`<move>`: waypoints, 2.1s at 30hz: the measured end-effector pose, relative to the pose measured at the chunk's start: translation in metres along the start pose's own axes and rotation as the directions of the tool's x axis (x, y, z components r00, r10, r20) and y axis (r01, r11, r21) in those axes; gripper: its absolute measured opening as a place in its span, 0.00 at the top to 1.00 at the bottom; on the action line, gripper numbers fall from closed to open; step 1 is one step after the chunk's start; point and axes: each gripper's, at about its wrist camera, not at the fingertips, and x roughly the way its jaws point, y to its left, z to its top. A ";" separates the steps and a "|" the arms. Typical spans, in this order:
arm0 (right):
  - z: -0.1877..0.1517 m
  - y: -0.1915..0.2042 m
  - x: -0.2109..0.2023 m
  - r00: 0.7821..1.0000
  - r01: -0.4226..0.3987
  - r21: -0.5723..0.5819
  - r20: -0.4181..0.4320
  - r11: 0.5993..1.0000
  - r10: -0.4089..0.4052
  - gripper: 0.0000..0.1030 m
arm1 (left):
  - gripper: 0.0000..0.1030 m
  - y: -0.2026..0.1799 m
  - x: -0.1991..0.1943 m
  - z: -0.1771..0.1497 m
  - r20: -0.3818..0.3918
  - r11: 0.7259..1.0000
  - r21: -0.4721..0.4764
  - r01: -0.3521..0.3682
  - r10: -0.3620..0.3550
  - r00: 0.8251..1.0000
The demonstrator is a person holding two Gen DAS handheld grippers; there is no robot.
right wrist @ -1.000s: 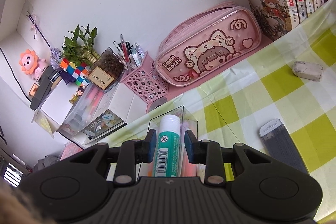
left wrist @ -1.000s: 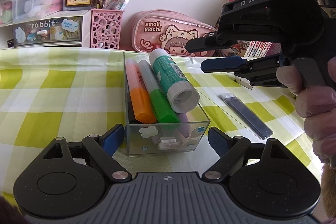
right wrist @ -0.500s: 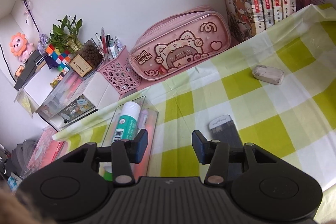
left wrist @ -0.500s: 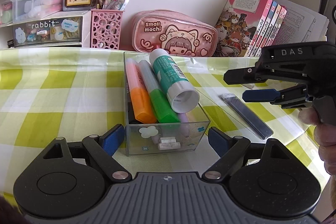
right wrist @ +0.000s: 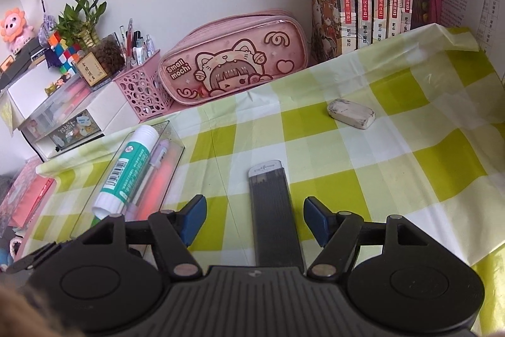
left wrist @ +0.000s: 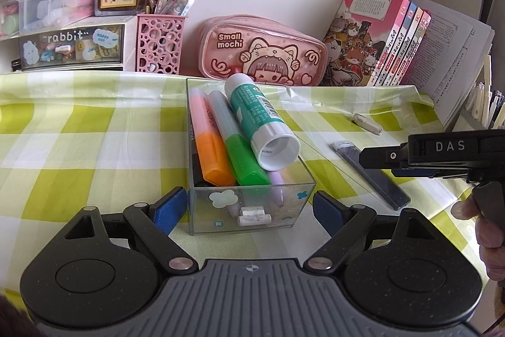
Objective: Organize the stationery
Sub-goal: 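Move the right gripper to the dark grey ruler and grasp its end, then lift the dark grey ruler and lower it onto the clear box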
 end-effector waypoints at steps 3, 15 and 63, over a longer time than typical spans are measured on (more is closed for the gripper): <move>-0.004 0.002 0.000 1.000 0.011 -0.037 -0.006 0.999 -0.011 0.16 | 0.19 0.000 0.000 0.000 0.000 1.000 0.001 0.000 0.000 1.000; -0.014 0.020 0.006 0.998 0.062 -0.207 0.007 0.976 -0.062 0.16 | 0.19 0.000 0.000 0.000 0.000 1.000 0.000 0.000 0.000 1.000; 0.013 0.036 -0.028 0.987 -0.012 -0.143 0.159 0.990 0.035 0.39 | 0.18 0.000 0.000 0.000 0.000 1.000 0.001 -0.001 0.001 1.000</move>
